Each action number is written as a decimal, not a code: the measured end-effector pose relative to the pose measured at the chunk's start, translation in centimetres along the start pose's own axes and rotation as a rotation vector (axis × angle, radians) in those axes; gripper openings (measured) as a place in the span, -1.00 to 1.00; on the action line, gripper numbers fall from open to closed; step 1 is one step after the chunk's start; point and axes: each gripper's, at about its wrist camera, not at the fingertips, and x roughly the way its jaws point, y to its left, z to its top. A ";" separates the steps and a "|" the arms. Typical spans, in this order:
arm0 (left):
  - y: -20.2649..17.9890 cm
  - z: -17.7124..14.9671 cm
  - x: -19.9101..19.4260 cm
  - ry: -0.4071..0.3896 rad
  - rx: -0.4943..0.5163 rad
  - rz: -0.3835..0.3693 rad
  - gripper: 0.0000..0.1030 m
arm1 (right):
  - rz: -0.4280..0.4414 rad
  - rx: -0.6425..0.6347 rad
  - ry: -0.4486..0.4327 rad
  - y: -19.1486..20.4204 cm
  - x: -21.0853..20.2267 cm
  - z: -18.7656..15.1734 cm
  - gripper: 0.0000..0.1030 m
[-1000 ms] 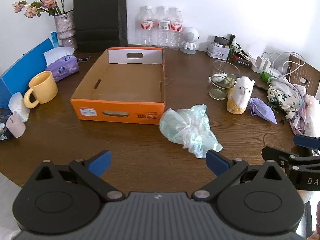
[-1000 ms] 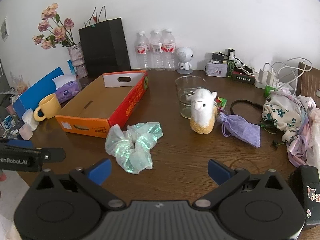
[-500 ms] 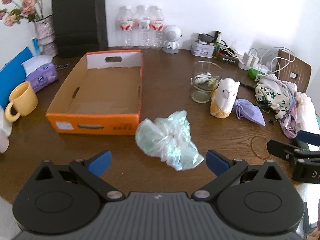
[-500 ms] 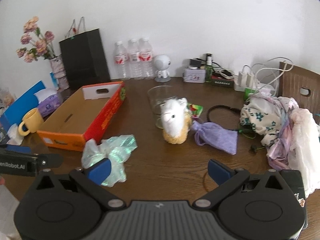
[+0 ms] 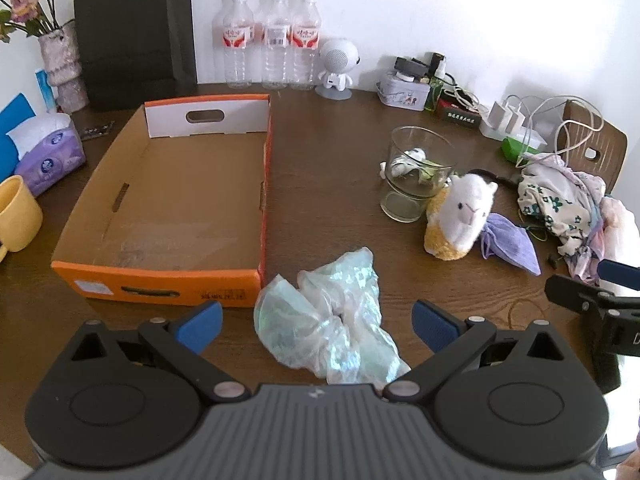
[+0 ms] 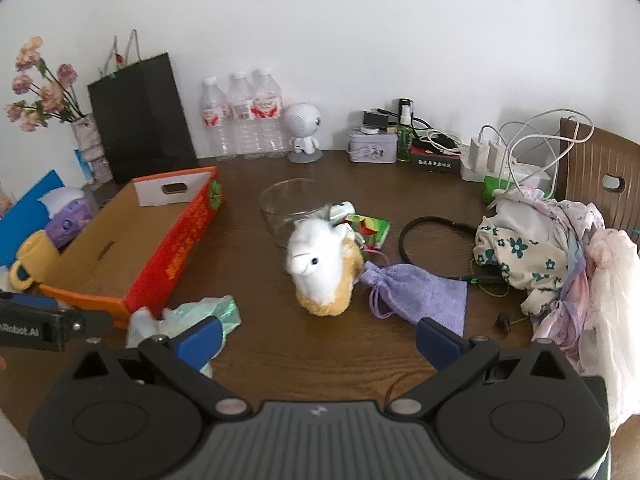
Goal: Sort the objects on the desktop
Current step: 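Close the left tool on the green plastic bag while the right tool grasps the lilac pouch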
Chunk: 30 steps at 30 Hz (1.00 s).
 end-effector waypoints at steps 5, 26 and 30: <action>-0.2 0.7 1.8 0.032 0.030 -0.010 1.00 | -0.030 -0.016 0.009 -0.5 1.6 0.4 1.00; -3.2 -0.4 3.8 0.095 -0.119 0.095 1.00 | 0.001 -0.121 0.060 -5.6 5.3 1.1 1.00; -3.5 -0.7 4.9 0.124 -0.164 0.127 1.00 | 0.016 -0.139 0.090 -6.8 6.7 1.0 1.00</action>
